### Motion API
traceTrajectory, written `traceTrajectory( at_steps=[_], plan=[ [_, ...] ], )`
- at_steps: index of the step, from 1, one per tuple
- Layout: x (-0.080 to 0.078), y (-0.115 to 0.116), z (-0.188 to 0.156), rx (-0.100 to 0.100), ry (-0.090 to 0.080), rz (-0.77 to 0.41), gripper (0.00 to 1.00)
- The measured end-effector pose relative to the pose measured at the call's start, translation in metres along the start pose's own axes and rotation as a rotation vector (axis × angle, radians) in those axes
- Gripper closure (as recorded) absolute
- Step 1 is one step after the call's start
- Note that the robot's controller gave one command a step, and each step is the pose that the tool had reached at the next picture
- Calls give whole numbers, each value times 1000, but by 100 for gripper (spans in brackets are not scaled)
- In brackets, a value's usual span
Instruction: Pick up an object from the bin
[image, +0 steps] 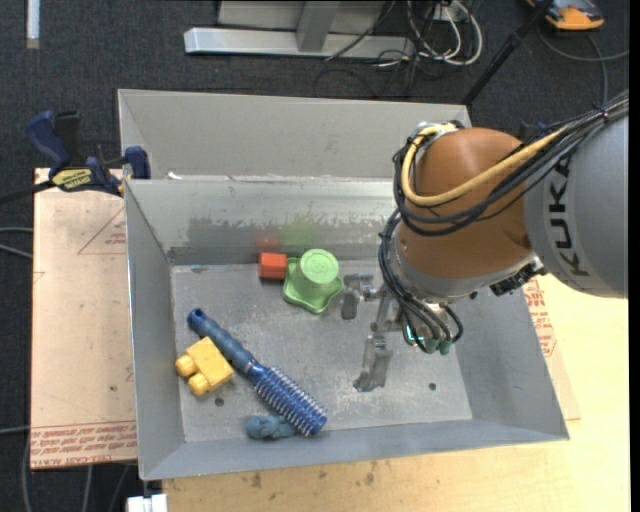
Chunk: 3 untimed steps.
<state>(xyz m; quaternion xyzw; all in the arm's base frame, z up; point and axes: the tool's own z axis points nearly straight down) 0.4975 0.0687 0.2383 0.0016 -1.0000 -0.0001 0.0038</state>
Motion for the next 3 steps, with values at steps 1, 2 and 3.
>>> traceTrajectory(
  at_steps=[1, 2, 3],
  plan=[
    [-3, 49, 172, -1, -2, 132, 0],
    [-5, 46, 169, 0, -6, 139, 100],
    [-38, 25, 32, -3, -16, 175, 100]
  ],
)
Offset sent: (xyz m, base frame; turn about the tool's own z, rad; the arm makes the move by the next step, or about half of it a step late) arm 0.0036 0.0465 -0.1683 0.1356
